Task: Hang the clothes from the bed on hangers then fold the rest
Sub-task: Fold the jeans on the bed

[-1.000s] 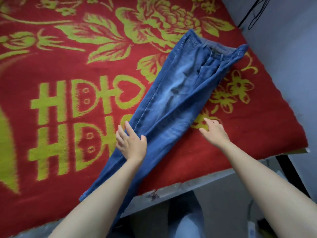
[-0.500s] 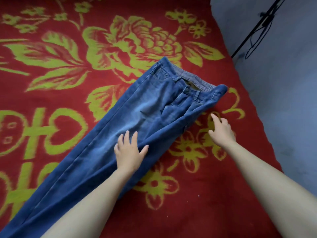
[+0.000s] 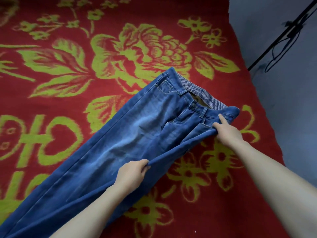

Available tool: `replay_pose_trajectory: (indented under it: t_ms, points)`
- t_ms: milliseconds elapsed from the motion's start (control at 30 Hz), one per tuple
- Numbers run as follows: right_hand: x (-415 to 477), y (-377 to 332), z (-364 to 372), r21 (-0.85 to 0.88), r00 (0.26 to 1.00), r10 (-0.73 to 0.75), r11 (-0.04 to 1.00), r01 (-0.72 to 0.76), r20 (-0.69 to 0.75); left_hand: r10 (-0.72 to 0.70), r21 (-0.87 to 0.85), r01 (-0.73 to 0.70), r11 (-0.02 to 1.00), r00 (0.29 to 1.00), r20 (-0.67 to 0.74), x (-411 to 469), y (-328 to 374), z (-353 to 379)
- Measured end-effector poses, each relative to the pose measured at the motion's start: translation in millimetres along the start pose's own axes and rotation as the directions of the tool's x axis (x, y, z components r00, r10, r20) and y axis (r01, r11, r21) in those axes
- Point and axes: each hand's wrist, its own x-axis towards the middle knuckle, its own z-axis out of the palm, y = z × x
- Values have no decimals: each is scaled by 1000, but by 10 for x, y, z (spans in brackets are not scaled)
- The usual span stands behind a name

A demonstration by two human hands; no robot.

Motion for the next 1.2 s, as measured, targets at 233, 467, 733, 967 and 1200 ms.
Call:
replay_pose_trajectory:
  t_ms: [233, 467, 733, 967, 1200]
  points:
    - [-25, 303, -268, 100, 974, -70, 991, 94, -218, 116, -95, -120, 988, 992, -50, -189, 124, -136]
    - [-34, 198, -672, -144, 988, -131, 982, 118, -82, -151, -331, 155, 931, 988, 38, -276, -329, -180]
    - [433, -1237, -1703, 62, 887, -101, 988, 144, -451, -366, -517, 146, 843, 861, -354, 223, -1081, -974]
    - [99, -2104, -669, -102, 923, -299, 954, 283, -242, -481, -627, 399, 669, 875, 43, 452, -1722, -754]
    - [-475, -2118, 649, -60, 990, -140, 988, 140, -1, -545, -246, 511, 824, 833, -96, -423, -2135, -149]
